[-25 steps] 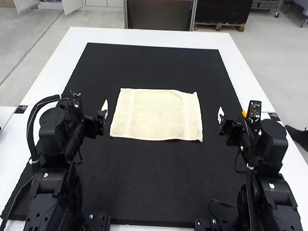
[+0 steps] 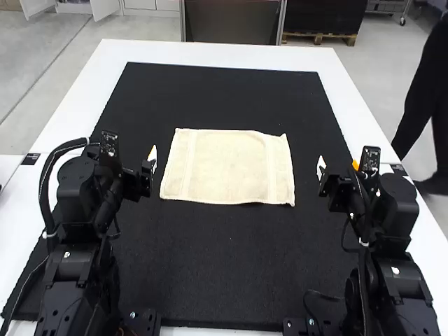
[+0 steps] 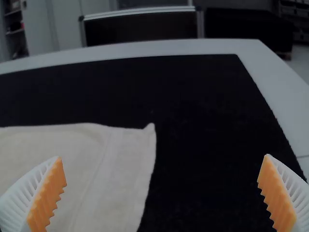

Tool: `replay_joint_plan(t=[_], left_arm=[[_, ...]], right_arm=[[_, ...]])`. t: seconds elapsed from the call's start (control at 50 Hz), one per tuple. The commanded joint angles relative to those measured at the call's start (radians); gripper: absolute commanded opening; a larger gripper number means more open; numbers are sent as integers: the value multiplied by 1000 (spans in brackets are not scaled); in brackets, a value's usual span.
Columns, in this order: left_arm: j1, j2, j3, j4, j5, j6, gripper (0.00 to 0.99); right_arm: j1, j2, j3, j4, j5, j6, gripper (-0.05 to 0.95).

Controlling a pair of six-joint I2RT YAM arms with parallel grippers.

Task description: Fold the towel.

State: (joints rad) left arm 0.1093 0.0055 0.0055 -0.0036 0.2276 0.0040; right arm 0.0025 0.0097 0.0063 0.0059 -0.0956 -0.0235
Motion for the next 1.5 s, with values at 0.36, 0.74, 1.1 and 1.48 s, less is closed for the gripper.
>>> replay_joint_plan(t=[0.36,0.74,1.1,1.48], left_arm=[[7,-7,-4,4,-11,34,967],[7,-9,-4,4,-11,34,967],[7,-7,-4,4,-11,34,967],[16,-9,-4,215,-106,74,952]], right_arm=[[-12,-7,-6,-7,13,-10,918],[-12,-8,-5,-7,13,-10,918],[-12,-8,-6,-6,11,-10,918],[-15,-8,-5,200,25,-121,889]])
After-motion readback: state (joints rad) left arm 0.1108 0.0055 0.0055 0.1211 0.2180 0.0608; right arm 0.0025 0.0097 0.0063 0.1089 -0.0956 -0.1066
